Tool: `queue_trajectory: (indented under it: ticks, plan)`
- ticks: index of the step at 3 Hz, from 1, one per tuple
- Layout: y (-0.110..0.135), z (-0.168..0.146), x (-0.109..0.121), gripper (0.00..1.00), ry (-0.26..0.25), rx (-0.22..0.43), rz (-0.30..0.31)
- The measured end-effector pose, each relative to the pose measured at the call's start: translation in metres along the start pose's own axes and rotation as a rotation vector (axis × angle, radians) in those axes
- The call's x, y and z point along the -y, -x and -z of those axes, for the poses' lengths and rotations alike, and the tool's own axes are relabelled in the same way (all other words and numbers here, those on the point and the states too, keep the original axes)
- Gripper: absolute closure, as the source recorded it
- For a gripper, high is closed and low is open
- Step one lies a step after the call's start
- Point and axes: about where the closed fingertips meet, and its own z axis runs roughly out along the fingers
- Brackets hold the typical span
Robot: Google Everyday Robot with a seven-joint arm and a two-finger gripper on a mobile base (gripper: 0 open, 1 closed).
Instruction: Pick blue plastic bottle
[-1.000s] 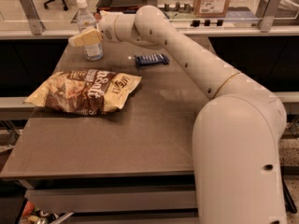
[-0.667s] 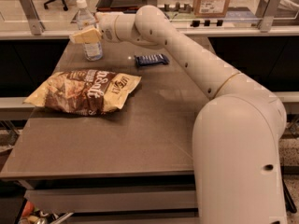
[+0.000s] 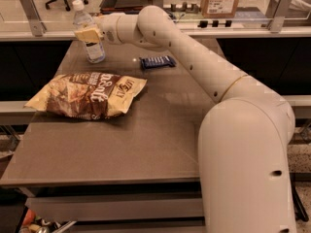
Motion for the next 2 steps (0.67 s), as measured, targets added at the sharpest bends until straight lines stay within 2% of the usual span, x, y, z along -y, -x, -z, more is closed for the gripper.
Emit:
queue_trajectory:
  ticks: [1, 2]
  plan:
    - [-0.0003, -0.0025, -0.0022, 0.88, 0.004, 0.000, -0.001]
    - [-0.0006, -0.0048, -0.0043, 1.00, 0.008, 0.000, -0.001]
